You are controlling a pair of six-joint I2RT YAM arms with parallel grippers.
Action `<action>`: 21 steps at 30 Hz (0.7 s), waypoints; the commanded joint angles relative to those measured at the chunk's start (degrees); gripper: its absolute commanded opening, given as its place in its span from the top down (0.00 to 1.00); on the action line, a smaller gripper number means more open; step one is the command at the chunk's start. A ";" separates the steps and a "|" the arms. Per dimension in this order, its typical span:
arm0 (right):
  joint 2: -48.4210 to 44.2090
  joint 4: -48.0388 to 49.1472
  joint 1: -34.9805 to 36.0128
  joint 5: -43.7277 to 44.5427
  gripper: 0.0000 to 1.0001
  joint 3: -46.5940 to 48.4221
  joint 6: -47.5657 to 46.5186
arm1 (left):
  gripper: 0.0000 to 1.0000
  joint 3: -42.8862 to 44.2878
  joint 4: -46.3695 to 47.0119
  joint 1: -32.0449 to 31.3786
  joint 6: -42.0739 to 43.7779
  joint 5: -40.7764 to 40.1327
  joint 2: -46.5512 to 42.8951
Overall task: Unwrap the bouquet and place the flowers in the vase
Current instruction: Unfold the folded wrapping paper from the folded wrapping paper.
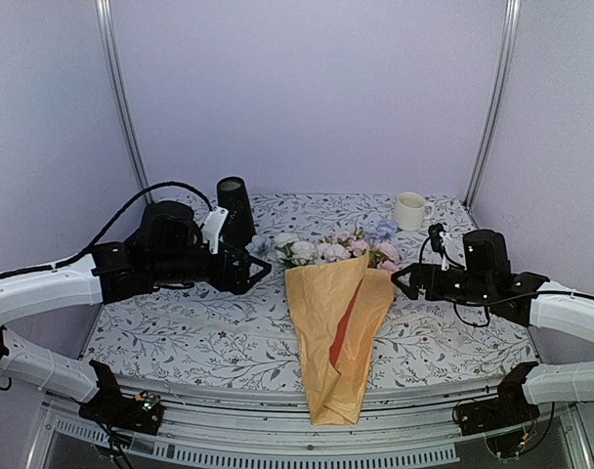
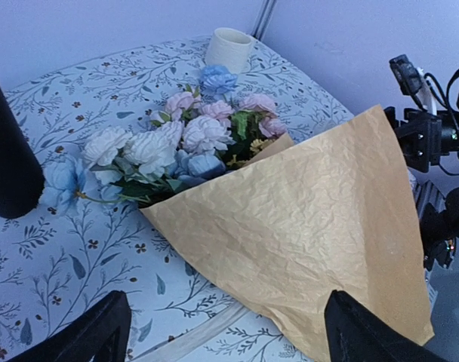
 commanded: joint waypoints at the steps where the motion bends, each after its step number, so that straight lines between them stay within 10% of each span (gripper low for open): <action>1: -0.06 3.02 3.15 -2.78 0.03 -0.26 2.02 | 0.09 1.15 2.04 -2.51 0.58 4.89 1.77; 21: 36.73 17.59 30.82 6.33 0.13 24.87 3.98 | 0.07 3.65 -7.79 -5.07 -4.76 -15.30 -3.68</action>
